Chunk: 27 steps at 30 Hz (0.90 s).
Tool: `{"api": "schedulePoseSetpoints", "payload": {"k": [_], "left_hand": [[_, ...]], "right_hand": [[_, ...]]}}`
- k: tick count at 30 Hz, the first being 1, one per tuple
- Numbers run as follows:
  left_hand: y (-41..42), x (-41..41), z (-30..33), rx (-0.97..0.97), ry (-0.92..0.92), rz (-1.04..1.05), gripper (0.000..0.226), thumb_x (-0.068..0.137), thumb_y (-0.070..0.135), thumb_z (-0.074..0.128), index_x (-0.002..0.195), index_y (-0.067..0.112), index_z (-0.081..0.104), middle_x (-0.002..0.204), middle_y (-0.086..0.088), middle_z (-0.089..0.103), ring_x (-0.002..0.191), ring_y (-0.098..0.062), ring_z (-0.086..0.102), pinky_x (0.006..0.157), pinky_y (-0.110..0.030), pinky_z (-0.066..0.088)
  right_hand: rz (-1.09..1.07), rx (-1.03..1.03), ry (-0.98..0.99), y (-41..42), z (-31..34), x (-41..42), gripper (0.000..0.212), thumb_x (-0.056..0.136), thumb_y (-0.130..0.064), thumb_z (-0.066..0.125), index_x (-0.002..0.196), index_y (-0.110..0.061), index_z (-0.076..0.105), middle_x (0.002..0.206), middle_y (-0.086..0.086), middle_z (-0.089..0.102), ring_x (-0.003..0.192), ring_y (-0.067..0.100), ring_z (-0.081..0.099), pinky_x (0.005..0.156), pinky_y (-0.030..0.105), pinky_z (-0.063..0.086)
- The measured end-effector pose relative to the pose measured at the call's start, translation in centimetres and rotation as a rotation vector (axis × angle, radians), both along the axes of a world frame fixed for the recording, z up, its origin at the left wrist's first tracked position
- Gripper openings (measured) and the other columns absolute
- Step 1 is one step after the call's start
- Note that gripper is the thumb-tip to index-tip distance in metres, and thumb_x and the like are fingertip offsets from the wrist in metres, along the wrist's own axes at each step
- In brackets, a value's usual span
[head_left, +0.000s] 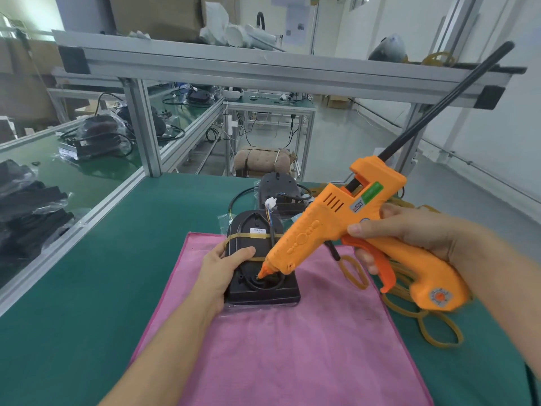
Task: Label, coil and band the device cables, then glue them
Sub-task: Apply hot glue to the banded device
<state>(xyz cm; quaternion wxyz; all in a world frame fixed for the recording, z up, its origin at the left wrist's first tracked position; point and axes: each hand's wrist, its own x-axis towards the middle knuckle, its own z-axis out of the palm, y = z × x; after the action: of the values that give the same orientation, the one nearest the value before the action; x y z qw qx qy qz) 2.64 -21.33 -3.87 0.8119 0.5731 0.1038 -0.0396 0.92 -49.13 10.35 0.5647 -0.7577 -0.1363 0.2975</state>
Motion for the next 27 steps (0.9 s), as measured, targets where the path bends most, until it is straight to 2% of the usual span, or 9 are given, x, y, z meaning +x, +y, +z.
{"api": "schedulePoseSetpoints", "payload": {"k": [3,6,8,13,16,18,23,27], "left_hand": [[0.0,0.0,0.0,-0.001,-0.003,-0.004,0.035,0.08,0.008,0.073,0.115,0.013,0.066,0.095,-0.019,0.074,0.08,-0.035,0.071,0.076,-0.05,0.059],[0.0,0.0,0.0,-0.005,-0.002,-0.005,0.036,0.08,0.008,0.073,0.115,0.013,0.065,0.096,-0.019,0.074,0.081,-0.036,0.07,0.076,-0.05,0.059],[0.0,-0.1,0.0,-0.006,-0.002,-0.007,0.036,0.08,0.007,0.072,0.115,0.013,0.065,0.097,-0.02,0.073,0.081,-0.037,0.07,0.077,-0.053,0.058],[0.0,-0.1,0.0,0.006,-0.002,-0.003,0.037,0.08,0.008,0.073,0.116,0.013,0.065,0.096,-0.024,0.072,0.081,-0.039,0.068,0.078,-0.06,0.056],[0.0,-0.1,0.0,0.005,0.004,-0.004,0.038,0.079,0.008,0.074,0.116,0.014,0.065,0.096,-0.025,0.072,0.08,-0.039,0.069,0.078,-0.06,0.055],[0.0,-0.1,0.0,0.0,0.004,-0.003,0.039,0.079,0.008,0.074,0.116,0.013,0.064,0.096,-0.023,0.072,0.078,-0.037,0.069,0.075,-0.055,0.058],[0.0,-0.2,0.1,-0.018,0.002,0.003,0.037,0.08,0.005,0.072,0.116,0.009,0.064,0.096,-0.021,0.073,0.072,-0.032,0.07,0.07,-0.046,0.06],[-0.1,-0.2,0.2,-0.024,-0.004,-0.001,0.036,0.081,0.004,0.07,0.117,0.008,0.064,0.098,-0.022,0.073,0.074,-0.032,0.07,0.067,-0.044,0.061]], "right_hand": [[0.02,0.008,0.008,0.1,-0.2,0.3,0.05,0.079,-0.033,0.075,0.107,0.005,0.058,0.069,0.019,0.062,0.06,0.029,0.064,0.06,0.035,0.054],[0.044,0.026,0.028,0.1,-0.2,0.4,0.028,0.079,-0.034,0.075,0.097,-0.012,0.07,0.069,0.017,0.063,0.061,0.028,0.064,0.06,0.036,0.055],[0.039,0.038,0.035,0.0,-0.4,0.5,0.025,0.08,-0.032,0.075,0.096,-0.013,0.07,0.069,0.017,0.063,0.061,0.028,0.064,0.059,0.036,0.055],[-0.018,0.035,0.054,-0.8,-0.9,0.6,0.033,0.077,-0.031,0.079,0.101,-0.012,0.067,0.073,0.017,0.064,0.064,0.029,0.065,0.062,0.037,0.055],[-0.166,-0.068,-0.014,-1.5,-1.9,1.1,0.043,0.08,-0.032,0.075,0.116,-0.014,0.059,0.094,0.004,0.069,0.081,0.017,0.069,0.084,0.039,0.056],[-0.193,-0.059,-0.008,-1.9,-2.3,1.3,0.037,0.083,-0.03,0.073,0.115,-0.015,0.06,0.104,0.005,0.07,0.091,0.019,0.069,0.09,0.04,0.054],[-0.216,-0.073,0.001,-2.9,-2.5,1.3,0.041,0.08,-0.035,0.076,0.114,-0.015,0.064,0.107,0.009,0.071,0.095,0.025,0.069,0.088,0.042,0.056],[-0.249,-0.142,-0.068,-2.5,-2.8,1.4,0.049,0.071,-0.046,0.081,0.111,-0.023,0.065,0.108,0.002,0.072,0.096,0.021,0.07,0.082,0.036,0.058]]}}
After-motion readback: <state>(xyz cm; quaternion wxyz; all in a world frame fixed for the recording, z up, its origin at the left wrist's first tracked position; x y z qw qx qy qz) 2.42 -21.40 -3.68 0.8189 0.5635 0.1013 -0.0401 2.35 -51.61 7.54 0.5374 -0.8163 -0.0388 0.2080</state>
